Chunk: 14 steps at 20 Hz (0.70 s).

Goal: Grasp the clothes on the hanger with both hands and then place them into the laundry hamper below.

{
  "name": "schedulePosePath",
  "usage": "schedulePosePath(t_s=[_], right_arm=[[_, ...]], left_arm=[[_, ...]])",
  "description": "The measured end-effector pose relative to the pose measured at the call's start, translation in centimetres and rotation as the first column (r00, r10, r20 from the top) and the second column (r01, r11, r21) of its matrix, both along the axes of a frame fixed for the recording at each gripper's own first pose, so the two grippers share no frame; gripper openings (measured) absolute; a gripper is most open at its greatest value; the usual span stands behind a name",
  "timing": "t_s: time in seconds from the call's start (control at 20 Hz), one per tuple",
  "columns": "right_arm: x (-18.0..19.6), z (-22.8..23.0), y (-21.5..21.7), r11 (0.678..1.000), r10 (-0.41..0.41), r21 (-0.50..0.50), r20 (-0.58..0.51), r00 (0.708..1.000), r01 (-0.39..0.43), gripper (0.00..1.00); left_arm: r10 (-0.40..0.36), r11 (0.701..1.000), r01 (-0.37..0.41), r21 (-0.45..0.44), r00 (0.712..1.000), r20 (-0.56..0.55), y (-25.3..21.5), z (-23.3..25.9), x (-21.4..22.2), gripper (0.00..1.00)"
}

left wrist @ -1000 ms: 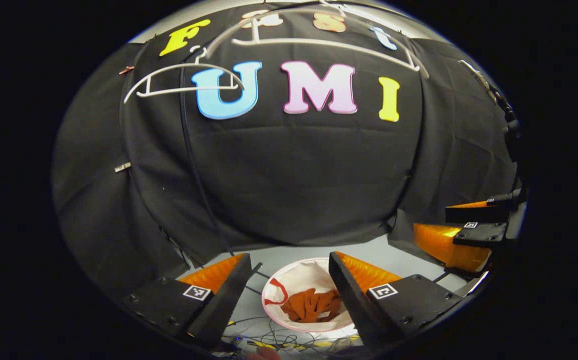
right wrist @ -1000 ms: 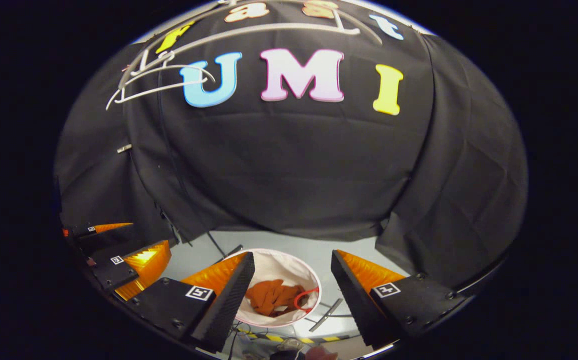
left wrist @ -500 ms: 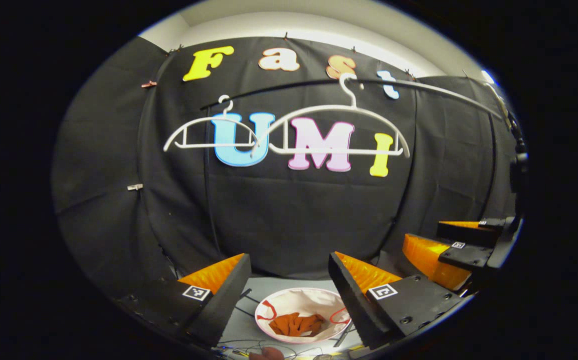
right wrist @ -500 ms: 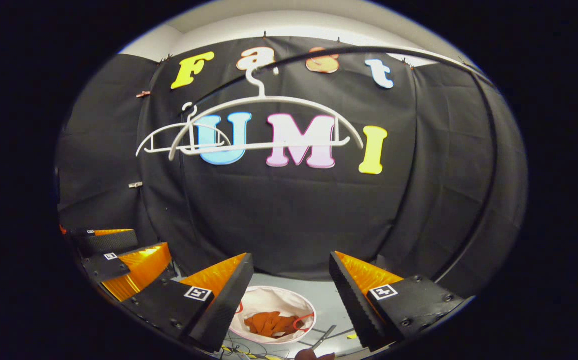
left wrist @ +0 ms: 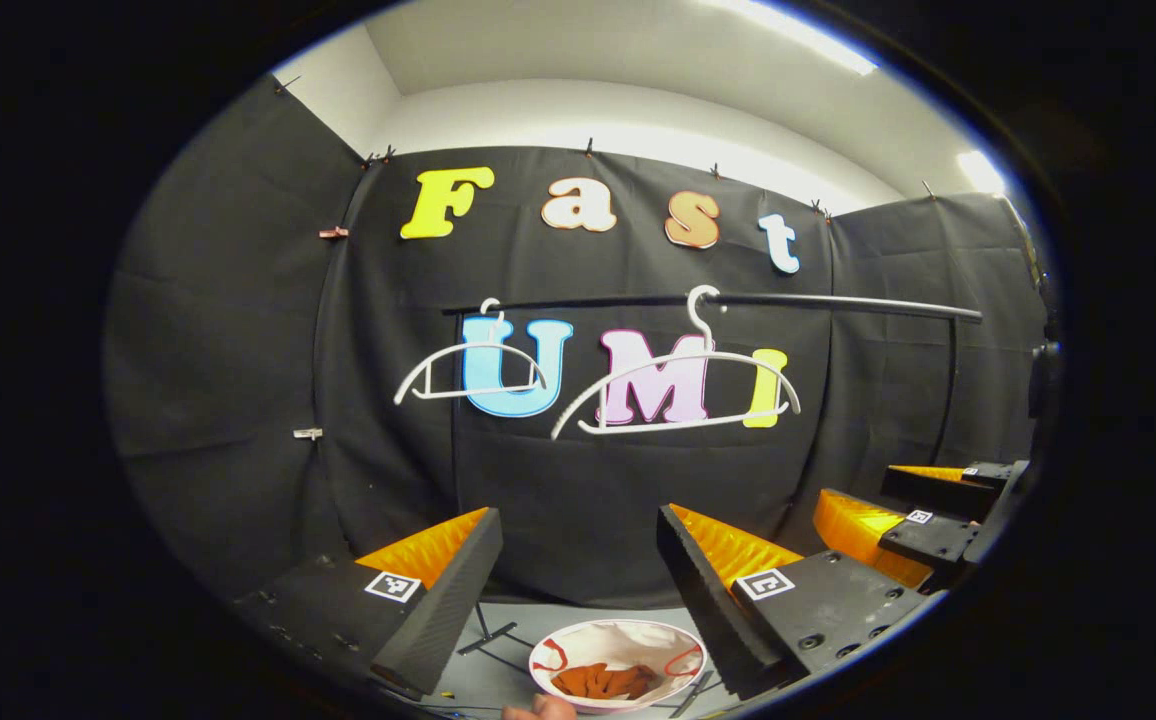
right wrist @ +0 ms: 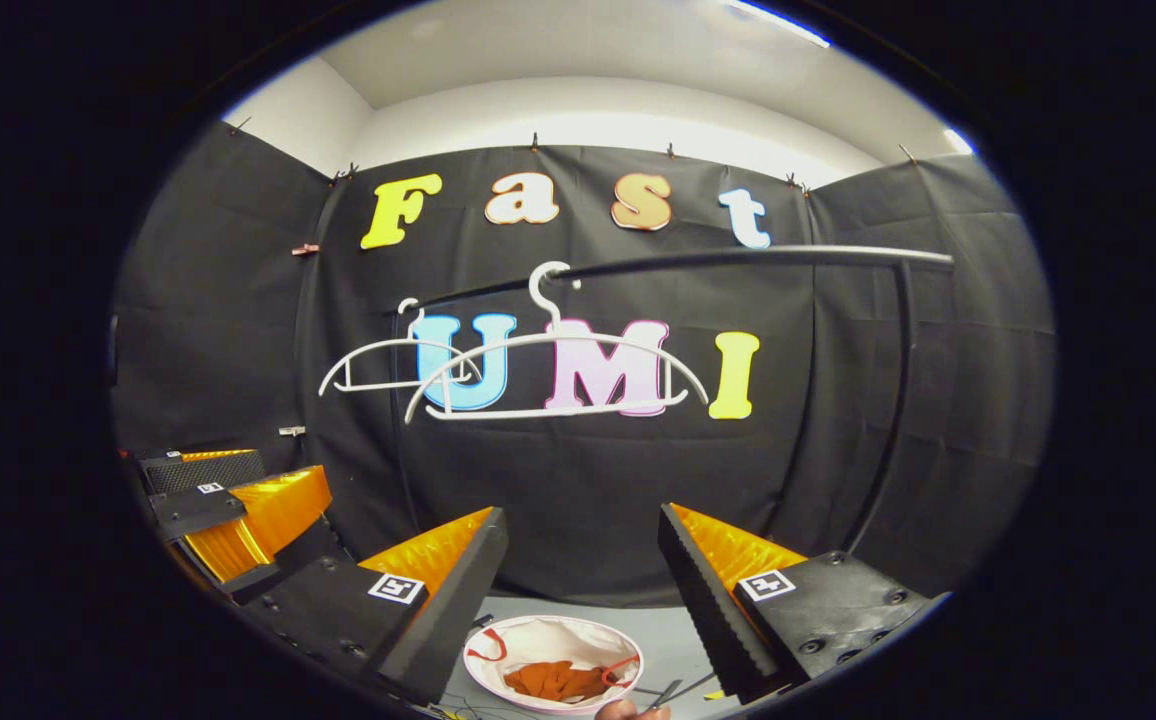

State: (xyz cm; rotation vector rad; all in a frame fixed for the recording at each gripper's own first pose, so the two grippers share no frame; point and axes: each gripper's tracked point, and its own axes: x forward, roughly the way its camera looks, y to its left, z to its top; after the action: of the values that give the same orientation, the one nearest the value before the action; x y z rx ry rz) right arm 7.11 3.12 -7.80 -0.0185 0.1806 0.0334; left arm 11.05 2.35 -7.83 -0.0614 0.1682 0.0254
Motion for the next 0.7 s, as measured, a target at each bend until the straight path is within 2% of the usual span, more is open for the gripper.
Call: schedulePosePath(t_s=[0.25, 0.35, 0.45, 0.5, 0.55, 0.7], right_arm=[[-1.9, 3.8, 0.2, 1.000, 0.001, 0.026, 0.054, 0.999, -0.003, 0.98], [-2.2, 4.9, -0.5, 1.000, -0.005, 0.031, 0.063, 0.998, 0.003, 0.98], [-2.5, 5.2, -1.2, 0.999, -0.006, 0.044, 0.063, 0.998, 0.003, 0.98], [-2.6, 5.4, -1.4, 0.999, -0.007, 0.047, 0.069, 0.998, 0.004, 0.98], [-2.6, 5.4, -1.9, 0.999, -0.010, 0.039, 0.071, 0.997, 0.007, 0.99], [-2.7, 6.1, -2.8, 1.000, -0.013, 0.022, 0.094, 0.995, 0.011, 0.96]], left_arm=[[0.023, 1.000, -0.022, -0.014, 0.998, 0.054, 1.1, 3.4, -2.2, 0.99], [0.050, 0.999, -0.050, -0.002, 0.996, 0.077, 1.6, 4.6, -2.7, 0.96], [0.063, 0.998, -0.063, 0.000, 0.993, 0.097, 1.6, 5.5, -3.0, 0.99], [0.074, 0.997, -0.075, 0.007, 0.992, 0.098, 1.8, 5.8, -3.2, 0.92], [0.076, 0.997, -0.078, 0.012, 0.992, 0.097, 1.7, 5.7, -3.4, 0.95], [0.081, 0.996, -0.083, 0.014, 0.992, 0.096, 1.4, 5.8, -3.9, 0.95]])
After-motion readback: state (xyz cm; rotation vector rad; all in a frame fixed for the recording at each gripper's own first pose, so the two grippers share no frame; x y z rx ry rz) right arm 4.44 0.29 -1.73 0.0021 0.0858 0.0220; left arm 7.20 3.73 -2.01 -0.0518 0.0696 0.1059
